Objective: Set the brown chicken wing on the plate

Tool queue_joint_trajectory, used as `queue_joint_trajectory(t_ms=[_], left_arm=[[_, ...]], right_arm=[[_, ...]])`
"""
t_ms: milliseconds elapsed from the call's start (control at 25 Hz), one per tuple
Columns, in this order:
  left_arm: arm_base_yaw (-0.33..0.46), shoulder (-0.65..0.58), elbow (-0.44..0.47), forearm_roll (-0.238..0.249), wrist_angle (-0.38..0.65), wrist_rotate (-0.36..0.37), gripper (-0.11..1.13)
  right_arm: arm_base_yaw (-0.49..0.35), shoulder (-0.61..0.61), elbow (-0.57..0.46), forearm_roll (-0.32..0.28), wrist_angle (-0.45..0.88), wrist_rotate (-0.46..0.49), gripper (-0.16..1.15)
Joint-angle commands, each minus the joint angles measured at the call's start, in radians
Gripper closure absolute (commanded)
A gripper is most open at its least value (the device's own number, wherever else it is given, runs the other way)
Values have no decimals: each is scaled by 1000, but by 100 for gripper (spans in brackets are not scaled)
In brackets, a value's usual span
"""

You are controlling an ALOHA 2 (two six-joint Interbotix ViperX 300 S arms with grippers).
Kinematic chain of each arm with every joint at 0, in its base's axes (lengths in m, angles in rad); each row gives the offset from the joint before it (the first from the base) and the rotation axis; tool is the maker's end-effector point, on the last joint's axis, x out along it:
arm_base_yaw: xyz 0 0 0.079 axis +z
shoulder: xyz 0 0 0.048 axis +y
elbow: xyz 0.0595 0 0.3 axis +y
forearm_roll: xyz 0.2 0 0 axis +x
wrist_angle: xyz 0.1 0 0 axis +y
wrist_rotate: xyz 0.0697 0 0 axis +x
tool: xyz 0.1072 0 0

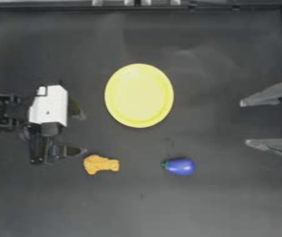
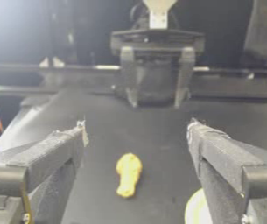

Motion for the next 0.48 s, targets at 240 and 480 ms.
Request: queue_joint_trajectory(t_ms=[240, 480], left_arm=[[-41, 141, -69, -8, 28, -40, -1], [-66, 238, -107, -9, 37, -54, -1]], right_arm=[[0, 0, -18, 5, 2, 5, -1], [-2, 0, -14, 5, 2, 5, -1]])
